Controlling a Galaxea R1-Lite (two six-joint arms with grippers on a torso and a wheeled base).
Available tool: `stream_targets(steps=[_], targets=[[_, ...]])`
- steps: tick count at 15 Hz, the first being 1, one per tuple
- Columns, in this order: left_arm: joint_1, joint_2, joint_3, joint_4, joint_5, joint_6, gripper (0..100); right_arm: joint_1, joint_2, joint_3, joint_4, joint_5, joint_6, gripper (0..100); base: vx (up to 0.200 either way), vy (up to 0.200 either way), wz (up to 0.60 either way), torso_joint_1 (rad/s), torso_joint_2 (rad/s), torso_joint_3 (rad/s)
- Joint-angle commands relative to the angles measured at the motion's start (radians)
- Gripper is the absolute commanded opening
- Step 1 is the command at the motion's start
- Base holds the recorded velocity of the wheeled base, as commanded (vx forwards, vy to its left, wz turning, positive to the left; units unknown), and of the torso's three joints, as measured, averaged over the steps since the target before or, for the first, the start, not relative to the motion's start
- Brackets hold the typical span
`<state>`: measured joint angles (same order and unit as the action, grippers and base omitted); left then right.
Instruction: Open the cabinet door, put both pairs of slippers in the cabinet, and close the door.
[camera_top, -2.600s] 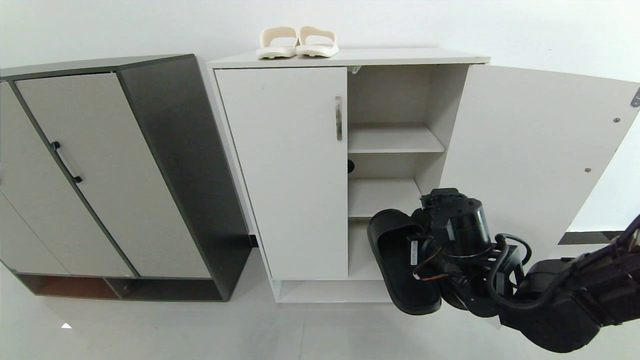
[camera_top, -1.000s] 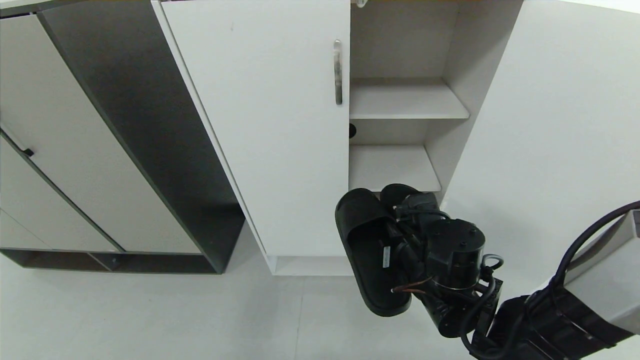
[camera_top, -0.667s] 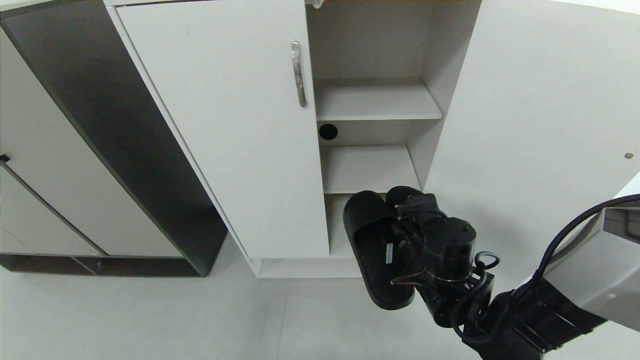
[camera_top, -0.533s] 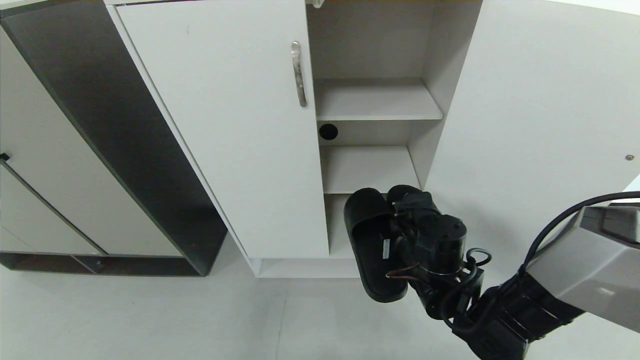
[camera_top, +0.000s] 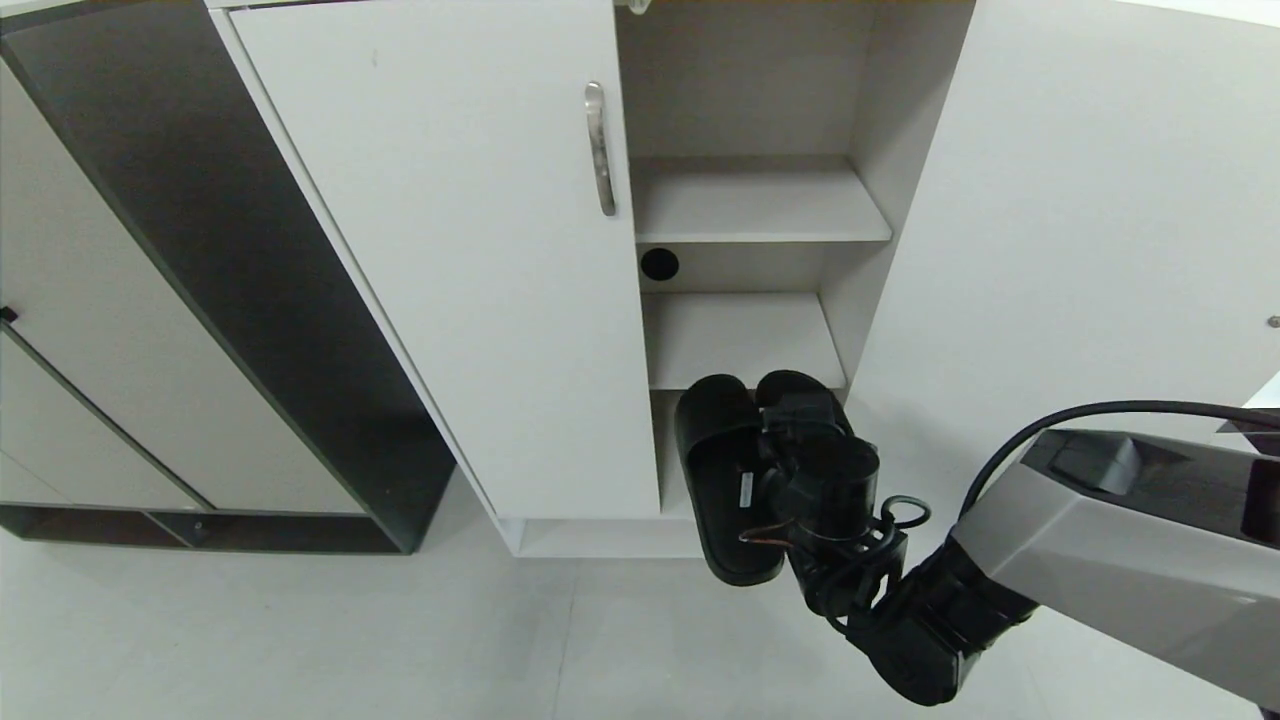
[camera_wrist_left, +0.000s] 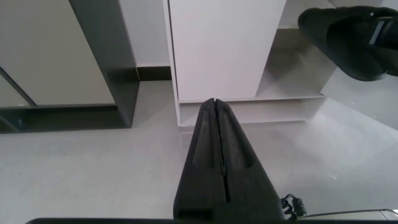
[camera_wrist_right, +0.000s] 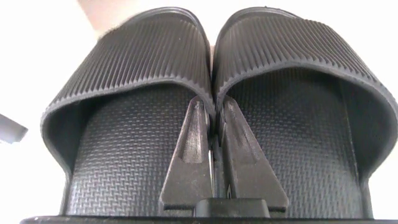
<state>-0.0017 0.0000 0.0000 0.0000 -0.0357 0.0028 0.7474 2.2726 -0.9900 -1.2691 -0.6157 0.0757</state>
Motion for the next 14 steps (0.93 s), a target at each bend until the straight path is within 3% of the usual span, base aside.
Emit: stream_targets(steps=[1, 9, 14], targets=[[0.000, 0.002, 0.000, 0.000, 0.000, 0.000, 0, 0.003, 0.027, -0.001, -0.039, -0.002, -0.028, 0, 0.000, 0.000, 0.00, 0.000, 0.00, 0.000], [0.000, 0.002, 0.000, 0.000, -0.001, 0.000, 0, 0.001, 0.042, -0.002, -0.064, -0.042, -0.051, 0, 0.000, 0.000, 0.00, 0.000, 0.00, 0.000], [0.000, 0.002, 0.000, 0.000, -0.001, 0.000, 0, 0.000, 0.047, -0.002, -0.065, -0.041, -0.051, 0, 0.200, 0.000, 0.00, 0.000, 0.01, -0.001]])
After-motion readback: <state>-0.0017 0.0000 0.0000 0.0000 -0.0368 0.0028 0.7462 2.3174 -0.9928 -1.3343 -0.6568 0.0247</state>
